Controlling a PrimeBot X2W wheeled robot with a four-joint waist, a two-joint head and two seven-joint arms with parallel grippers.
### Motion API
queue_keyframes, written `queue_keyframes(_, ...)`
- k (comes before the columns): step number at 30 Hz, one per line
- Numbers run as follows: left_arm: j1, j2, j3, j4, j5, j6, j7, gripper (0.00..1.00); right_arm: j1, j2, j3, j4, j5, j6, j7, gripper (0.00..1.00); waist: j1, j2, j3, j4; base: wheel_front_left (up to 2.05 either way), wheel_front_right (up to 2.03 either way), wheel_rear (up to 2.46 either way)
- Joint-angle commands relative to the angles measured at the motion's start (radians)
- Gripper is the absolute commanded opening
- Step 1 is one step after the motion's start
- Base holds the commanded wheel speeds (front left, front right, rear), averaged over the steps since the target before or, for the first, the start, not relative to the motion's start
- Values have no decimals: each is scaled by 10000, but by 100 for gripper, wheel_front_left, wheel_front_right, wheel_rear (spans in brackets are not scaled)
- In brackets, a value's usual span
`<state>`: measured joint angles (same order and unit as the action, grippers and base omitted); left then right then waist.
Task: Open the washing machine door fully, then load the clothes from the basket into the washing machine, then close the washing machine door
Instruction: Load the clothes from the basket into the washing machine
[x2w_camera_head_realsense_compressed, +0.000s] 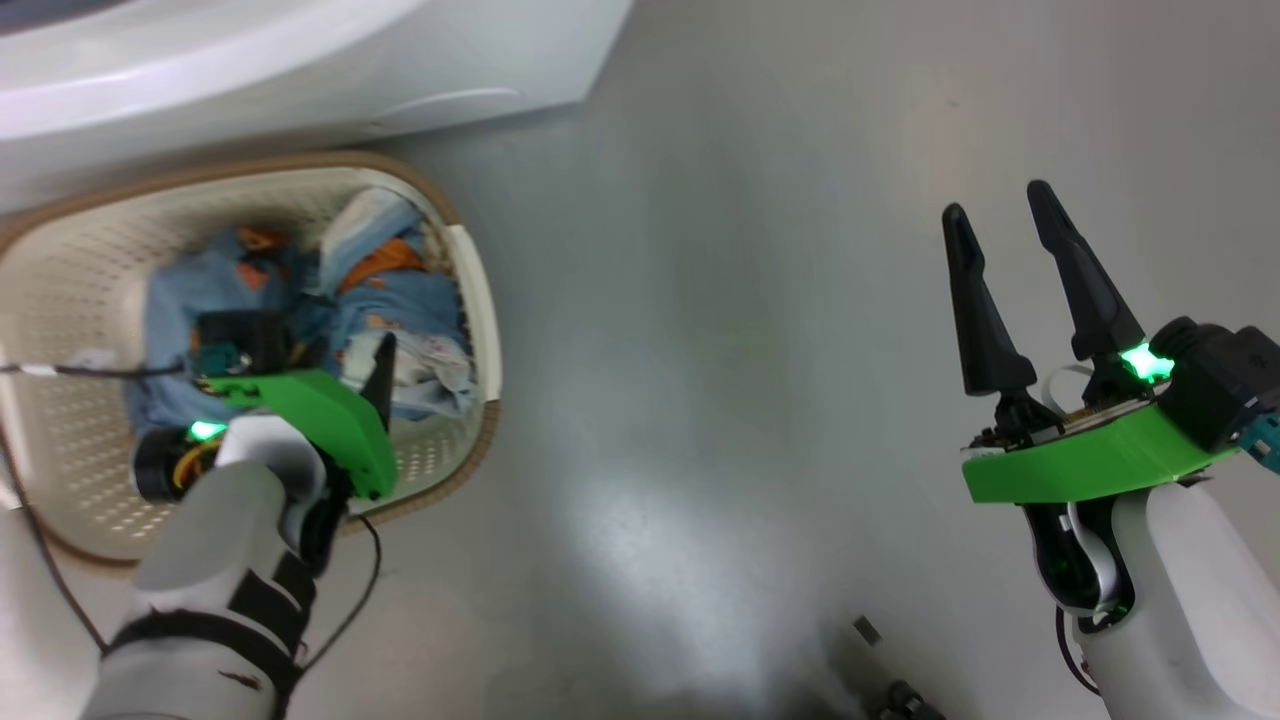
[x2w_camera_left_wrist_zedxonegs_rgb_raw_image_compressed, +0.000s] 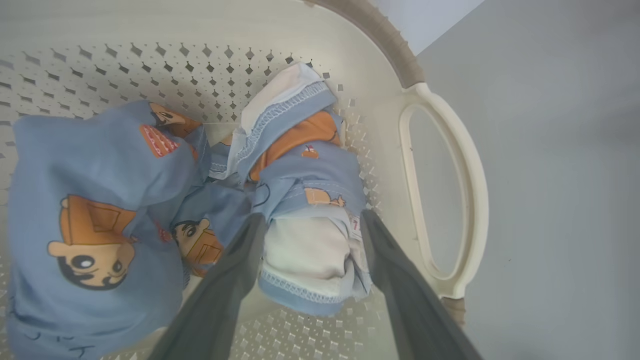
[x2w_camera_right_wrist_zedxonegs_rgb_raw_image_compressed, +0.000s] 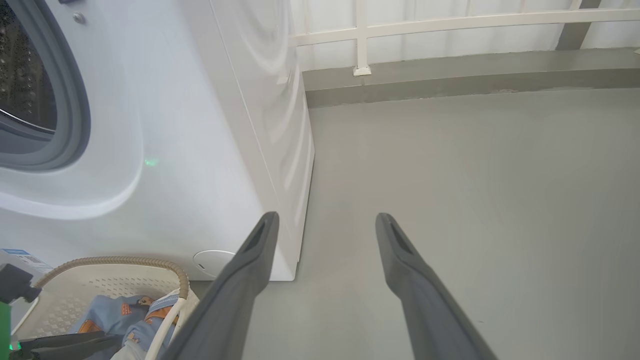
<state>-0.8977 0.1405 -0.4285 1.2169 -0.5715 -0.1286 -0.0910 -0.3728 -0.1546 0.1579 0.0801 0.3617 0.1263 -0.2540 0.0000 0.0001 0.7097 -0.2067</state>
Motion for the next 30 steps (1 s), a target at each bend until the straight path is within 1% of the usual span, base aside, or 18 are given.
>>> queue_keyframes(1, -123, 405, 39, -41, -219, -21, 102, 100, 15, 1, 224, -259, 70, 44, -78, 100, 0, -1, 483, -483, 0, 0, 0)
queue_keyframes(5, -395, 694, -106, 86, -565, -21, 350, 100, -61, 53, 335, -275, 86, 44, -78, 100, 0, -1, 706, -689, 0, 0, 0)
queue_keyframes(10, -633, 889, -204, 234, -831, -21, 602, 100, -70, 85, 364, -296, 111, 44, -78, 100, 0, -1, 891, -841, 0, 0, 0)
queue_keyframes(18, -937, 1090, -481, 402, -1167, -21, 959, 100, -67, 171, 432, -354, 107, 44, -78, 100, 0, -1, 1118, -1021, 0, 0, 0)
queue_keyframes(21, -954, 1058, -538, 429, -1354, -21, 1043, 100, -65, 207, 460, -361, 104, 44, -78, 100, 0, -1, 1123, -1064, 0, 0, 0)
queue_keyframes(22, -956, 1059, -579, 430, -1396, -21, 1055, 72, -64, 214, 468, -361, 101, 44, -78, 100, 0, -1, 1113, -1071, 0, 0, 0)
queue_keyframes(23, -958, 1059, -626, 421, -1429, -21, 1047, 18, -62, 217, 467, -365, 99, 44, -78, 100, 0, -1, 1102, -1072, 0, 0, 0)
queue_keyframes(24, -955, 1053, -682, 395, -1463, -21, 1044, 0, -64, 218, 462, -371, 96, 44, -78, 100, 0, -1, 1091, -1073, 0, 0, 0)
queue_keyframes(30, -757, 988, -989, 249, -1756, -21, 870, 0, -68, 212, 397, -361, 74, 44, -78, 100, 0, -1, 758, -988, 0, 0, 0)
